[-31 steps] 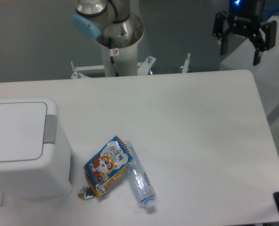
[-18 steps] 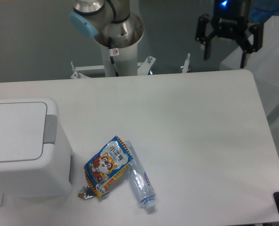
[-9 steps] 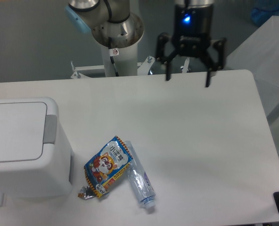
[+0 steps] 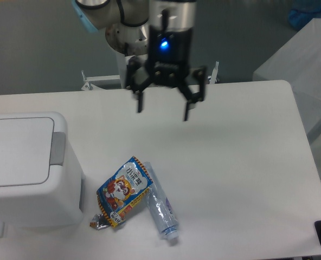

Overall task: Open the trash can
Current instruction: 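Move the open gripper across the table toward the white trash can lid, then lower the gripper onto the lid edge beside the grey button and press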

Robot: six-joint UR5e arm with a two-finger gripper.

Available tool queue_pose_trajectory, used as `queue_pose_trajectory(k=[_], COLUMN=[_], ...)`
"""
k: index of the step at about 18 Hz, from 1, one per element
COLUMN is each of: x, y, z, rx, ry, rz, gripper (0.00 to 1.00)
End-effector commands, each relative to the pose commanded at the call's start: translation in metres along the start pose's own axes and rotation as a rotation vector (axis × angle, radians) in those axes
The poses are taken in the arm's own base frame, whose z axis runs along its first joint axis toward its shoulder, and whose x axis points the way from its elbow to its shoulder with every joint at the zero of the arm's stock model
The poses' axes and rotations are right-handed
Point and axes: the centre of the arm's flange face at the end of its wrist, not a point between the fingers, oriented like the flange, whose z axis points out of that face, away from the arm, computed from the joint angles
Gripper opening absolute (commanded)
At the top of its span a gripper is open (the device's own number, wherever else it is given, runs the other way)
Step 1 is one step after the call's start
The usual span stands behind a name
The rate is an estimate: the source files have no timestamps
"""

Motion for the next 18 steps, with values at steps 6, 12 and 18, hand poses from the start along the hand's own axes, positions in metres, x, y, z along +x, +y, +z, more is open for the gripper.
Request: queue_pose_trajectory(k=[6,12,18], x=[0.031,0.048,0.059], y=[-0.019,-0.022,-0.020], z=[0.036,0.054,0.067], rx=[0.036,0.030,0.007], ry=[0.022,0.047,0.067], rz=[-0.116,-0.137,-0.181], gripper=[1.00,1.00,1.00])
